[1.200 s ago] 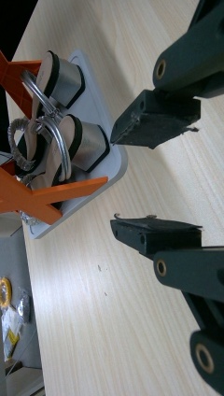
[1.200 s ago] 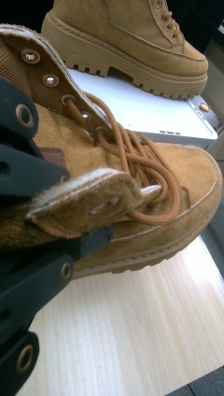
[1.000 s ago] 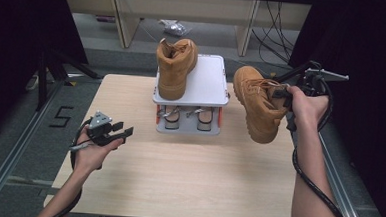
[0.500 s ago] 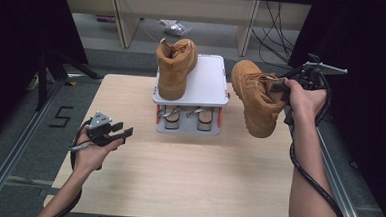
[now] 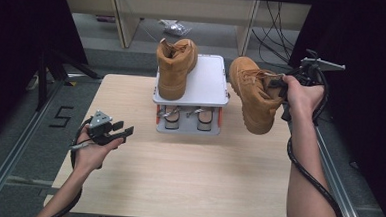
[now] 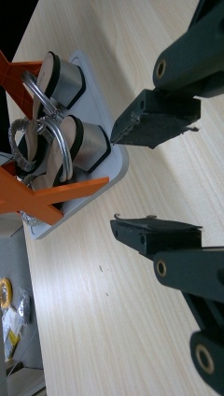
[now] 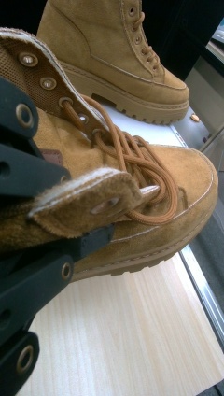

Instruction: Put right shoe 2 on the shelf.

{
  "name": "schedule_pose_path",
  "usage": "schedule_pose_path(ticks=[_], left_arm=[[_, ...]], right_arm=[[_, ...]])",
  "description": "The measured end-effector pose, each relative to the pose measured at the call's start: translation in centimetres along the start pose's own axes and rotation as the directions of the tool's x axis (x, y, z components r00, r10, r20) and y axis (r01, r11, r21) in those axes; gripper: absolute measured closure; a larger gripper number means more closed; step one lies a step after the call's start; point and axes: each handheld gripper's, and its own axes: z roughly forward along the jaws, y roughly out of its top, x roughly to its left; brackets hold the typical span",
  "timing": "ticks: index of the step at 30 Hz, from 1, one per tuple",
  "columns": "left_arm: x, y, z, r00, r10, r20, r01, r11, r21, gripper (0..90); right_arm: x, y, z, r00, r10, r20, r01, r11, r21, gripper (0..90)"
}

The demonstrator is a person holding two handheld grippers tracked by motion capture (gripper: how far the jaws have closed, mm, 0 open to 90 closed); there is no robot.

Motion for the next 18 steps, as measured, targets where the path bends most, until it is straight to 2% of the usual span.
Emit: schedule_pose_path(ticks=[5, 6, 11, 16, 18], left_arm=[[0.0, -0.1, 0.1, 1.0000, -0.003, -0.001, 0.003, 1.0000, 0.002, 51.4], [0.0, -0.1, 0.1, 1.0000, -0.004, -0.001, 0.004, 1.0000, 0.001, 51.4], [0.1, -0.2, 0.0, 1.0000, -0.008, 0.000, 0.008, 1.0000, 0.002, 51.2], [0.1, -0.2, 0.0, 0.9999, -0.013, 0.005, 0.013, 0.9999, -0.003, 51.0], [0.2, -0.3, 0.0, 0.9999, -0.011, 0.004, 0.011, 0.9999, -0.002, 50.8]], right_arm=[[0.2, 0.2, 0.2, 0.9999, -0.011, -0.009, 0.011, 1.000, -0.015, 84.4], [0.5, 0.2, 0.1, 1.0000, 0.006, -0.006, -0.006, 1.000, -0.004, 84.4], [0.7, 0.4, 0.1, 0.9999, -0.007, -0.008, 0.007, 1.000, -0.014, 84.3], [1.3, 0.7, 0.2, 1.0000, -0.003, 0.000, 0.003, 1.000, -0.016, 84.3], [1.5, 0.7, 0.3, 0.9999, 0.003, -0.013, -0.004, 1.000, -0.024, 84.3]])
